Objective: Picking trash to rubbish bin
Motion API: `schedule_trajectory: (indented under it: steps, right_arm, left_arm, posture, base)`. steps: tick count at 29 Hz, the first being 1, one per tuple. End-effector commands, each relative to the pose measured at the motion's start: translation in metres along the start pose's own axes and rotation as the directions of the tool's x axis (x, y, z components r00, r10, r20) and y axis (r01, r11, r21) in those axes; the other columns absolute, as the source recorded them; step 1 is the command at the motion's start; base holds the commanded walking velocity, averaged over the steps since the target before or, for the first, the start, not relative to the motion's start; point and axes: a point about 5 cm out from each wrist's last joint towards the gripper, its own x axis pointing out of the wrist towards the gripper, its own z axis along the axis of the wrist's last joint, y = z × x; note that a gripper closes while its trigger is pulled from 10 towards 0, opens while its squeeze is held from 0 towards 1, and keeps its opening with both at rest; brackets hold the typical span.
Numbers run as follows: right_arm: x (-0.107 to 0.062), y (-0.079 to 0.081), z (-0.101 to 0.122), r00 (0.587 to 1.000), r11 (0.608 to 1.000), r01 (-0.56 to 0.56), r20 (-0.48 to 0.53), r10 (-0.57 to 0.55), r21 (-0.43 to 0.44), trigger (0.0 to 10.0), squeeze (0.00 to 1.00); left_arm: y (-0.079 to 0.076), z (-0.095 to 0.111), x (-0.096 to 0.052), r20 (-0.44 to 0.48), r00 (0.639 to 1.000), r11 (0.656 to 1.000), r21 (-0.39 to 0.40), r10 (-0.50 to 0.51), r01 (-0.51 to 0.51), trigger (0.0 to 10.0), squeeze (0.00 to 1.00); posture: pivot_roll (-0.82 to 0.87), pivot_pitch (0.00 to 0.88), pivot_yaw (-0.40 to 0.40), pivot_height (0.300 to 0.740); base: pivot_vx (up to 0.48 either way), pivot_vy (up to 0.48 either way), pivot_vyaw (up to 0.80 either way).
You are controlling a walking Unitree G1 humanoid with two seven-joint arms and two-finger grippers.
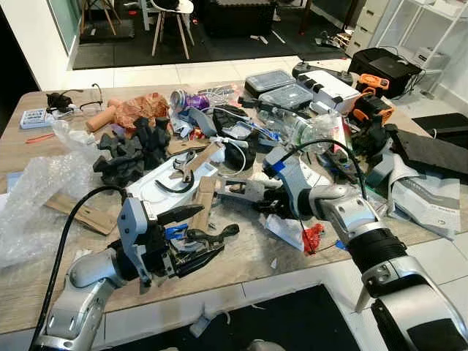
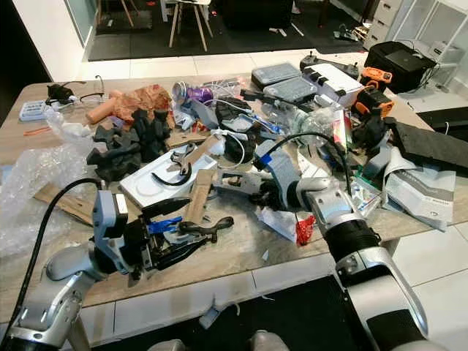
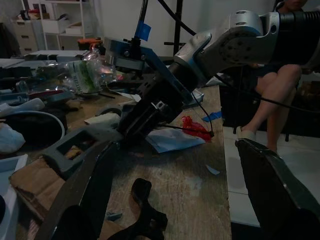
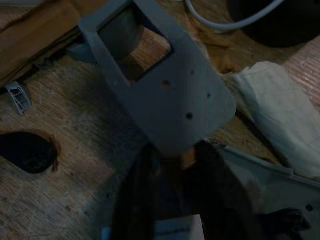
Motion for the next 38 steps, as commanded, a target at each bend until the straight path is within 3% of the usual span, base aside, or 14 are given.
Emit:
schedule_trajectory:
  steps: [1, 6, 7, 8, 9, 14, 15, 16, 20, 29, 34, 38]
  right_arm:
    - [0.001, -0.001, 0.001, 1.000, 1.000, -0.003, -0.002, 0.003, -0.008, 0.0, 0.00]
    - [0.000, -0.002, 0.002, 1.000, 1.000, 0.001, 0.019, -0.001, -0.024, 0.0, 0.00]
    - [-0.002, -0.003, 0.003, 1.000, 0.999, 0.004, 0.029, -0.003, -0.034, 2.0, 0.00]
    - [-0.003, -0.004, 0.005, 0.999, 0.999, 0.004, 0.041, -0.002, -0.043, 8.9, 0.00]
    - [-0.007, -0.006, 0.010, 0.998, 0.997, 0.012, 0.061, -0.007, -0.078, 10.0, 0.00]
    - [-0.018, -0.010, 0.024, 0.991, 0.986, 0.014, 0.135, 0.008, -0.166, 10.0, 0.05]
    - [-0.022, -0.012, 0.031, 0.985, 0.980, 0.024, 0.172, 0.011, -0.199, 10.0, 1.00]
    - [-0.029, -0.017, 0.044, 0.972, 0.972, 0.055, 0.235, 0.001, -0.228, 10.0, 1.00]
    - [-0.032, -0.021, 0.057, 0.953, 0.964, 0.090, 0.304, -0.010, -0.250, 10.0, 1.00]
    - [-0.026, -0.026, 0.057, 0.954, 0.969, 0.077, 0.300, -0.003, -0.236, 10.0, 1.00]
    - [-0.016, -0.016, 0.044, 0.960, 0.964, -0.151, 0.201, 0.196, -0.220, 10.0, 1.00]
    - [-0.015, -0.013, 0.039, 0.942, 0.951, -0.242, 0.187, 0.278, -0.195, 10.0, 1.00]
  left_arm:
    - [-0.004, -0.002, 0.002, 0.003, 1.000, 1.000, -0.003, -0.012, 0.012, 10.0, 0.00]
    - [-0.004, -0.004, 0.003, 0.002, 1.000, 1.000, -0.005, -0.017, 0.017, 10.0, 0.00]
    - [-0.004, -0.004, 0.003, 0.001, 1.000, 1.000, -0.006, -0.017, 0.017, 10.0, 0.00]
    - [-0.004, -0.004, 0.003, 0.000, 1.000, 1.000, -0.005, -0.017, 0.017, 10.0, 0.00]
    - [-0.004, -0.004, 0.003, -0.001, 1.000, 1.000, -0.006, -0.017, 0.017, 10.0, 0.00]
    - [-0.004, -0.005, 0.002, -0.005, 1.000, 1.000, -0.006, -0.017, 0.017, 10.0, 0.00]
    - [-0.004, -0.005, 0.002, -0.007, 1.000, 1.000, -0.007, -0.018, 0.018, 10.0, 0.00]
    - [-0.004, -0.006, 0.002, -0.008, 1.000, 1.000, -0.007, -0.019, 0.019, 10.0, 0.00]
    - [-0.004, -0.006, 0.002, -0.008, 1.000, 1.000, -0.007, -0.022, 0.022, 10.0, 0.00]
    - [-0.005, -0.005, 0.001, -0.009, 1.000, 1.000, -0.003, -0.024, 0.024, 10.0, 0.00]
    - [-0.005, -0.005, -0.001, -0.016, 0.999, 1.000, 0.001, -0.028, 0.028, 10.0, 0.00]
    - [-0.006, -0.006, -0.003, -0.030, 0.999, 0.999, 0.003, -0.040, 0.040, 10.0, 0.00]
  posture:
    - [0.02, 0.000, -0.060, 0.740]
    - [0.02, 0.000, -0.060, 0.740]
    - [0.02, 0.000, -0.060, 0.740]
    - [0.02, 0.000, -0.061, 0.740]
    - [0.02, 0.000, -0.061, 0.740]
    - [0.02, 0.000, -0.057, 0.740]
    - [0.02, 0.000, -0.057, 0.740]
    - [0.02, 0.000, -0.055, 0.740]
    - [0.02, 0.000, -0.055, 0.740]
    - [0.04, 0.000, -0.053, 0.740]
    - [0.05, 0.000, -0.053, 0.740]
    - [0.05, 0.000, -0.050, 0.740]
  base:
    - [0.000, 0.000, 0.00]
    - [0.000, 0.000, 0.00]
    - [0.000, 0.000, 0.00]
    - [0.000, 0.000, 0.00]
    - [0.000, 0.000, 0.00]
    - [0.000, 0.000, 0.00]
    - [0.000, 0.000, 0.00]
    - [0.000, 0.000, 0.00]
    - [0.000, 0.000, 0.00]
    - [0.000, 0.000, 0.00]
    - [0.000, 0.000, 0.00]
    - [0.000, 0.000, 0.00]
